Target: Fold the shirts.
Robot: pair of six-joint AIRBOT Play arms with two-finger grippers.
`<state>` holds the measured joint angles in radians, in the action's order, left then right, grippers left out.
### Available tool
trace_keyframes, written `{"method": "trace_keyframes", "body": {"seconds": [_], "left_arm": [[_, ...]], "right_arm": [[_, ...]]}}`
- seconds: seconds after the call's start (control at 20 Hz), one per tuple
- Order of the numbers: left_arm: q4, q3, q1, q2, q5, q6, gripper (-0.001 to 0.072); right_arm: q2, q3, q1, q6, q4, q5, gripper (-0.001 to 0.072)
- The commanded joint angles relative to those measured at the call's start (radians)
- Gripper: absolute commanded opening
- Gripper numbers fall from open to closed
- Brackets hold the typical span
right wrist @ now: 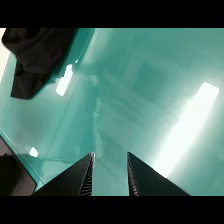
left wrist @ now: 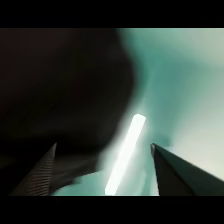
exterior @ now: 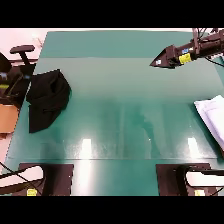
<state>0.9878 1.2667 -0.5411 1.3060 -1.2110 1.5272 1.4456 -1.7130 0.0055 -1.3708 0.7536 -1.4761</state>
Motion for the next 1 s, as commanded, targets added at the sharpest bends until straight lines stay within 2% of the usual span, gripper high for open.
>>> {"method": "trace_keyframes", "body": {"seconds": [0.0, 0.25, 0.4, 0.45, 0.5, 0.55, 0.75, 0.95], "left_arm": [[0.212, -0.101, -0.074, 0.001, 0.067, 0.097, 0.0687], [0.182, -0.119, -0.074, 0.068, 0.167, 0.095, 0.0687], [0.056, -0.119, -0.074, 0.170, 0.153, 0.041, 0.0685], [0.019, -0.119, -0.074, 0.193, 0.151, 0.035, 0.0584], [-0.017, -0.118, -0.074, 0.207, 0.150, 0.009, 0.0175], [-0.079, -0.117, -0.074, 0.209, 0.148, -0.064, 0.0023], [-0.391, -0.038, -0.056, 0.208, 0.019, -0.205, 0.0021], [-0.619, 0.222, 0.130, 0.208, -0.145, -0.224, 0.0020]], "right_arm": [[0.001, 0.001, -0.019, 0.000, 0.003, 0.000, 0.0264], [0.001, 0.001, 0.032, 0.000, 0.006, 0.024, 0.0265], [0.001, 0.001, 0.072, 0.000, 0.007, 0.044, 0.0264], [0.001, 0.001, 0.081, 0.000, 0.007, 0.045, 0.0265], [0.001, 0.001, 0.088, 0.000, 0.007, 0.045, 0.0264], [0.001, 0.001, 0.089, -0.001, 0.008, 0.045, 0.0264], [0.001, 0.001, 0.074, -0.009, 0.010, 0.063, 0.0264], [-0.001, 0.035, 0.023, -0.028, 0.009, 0.121, 0.0265]]}}
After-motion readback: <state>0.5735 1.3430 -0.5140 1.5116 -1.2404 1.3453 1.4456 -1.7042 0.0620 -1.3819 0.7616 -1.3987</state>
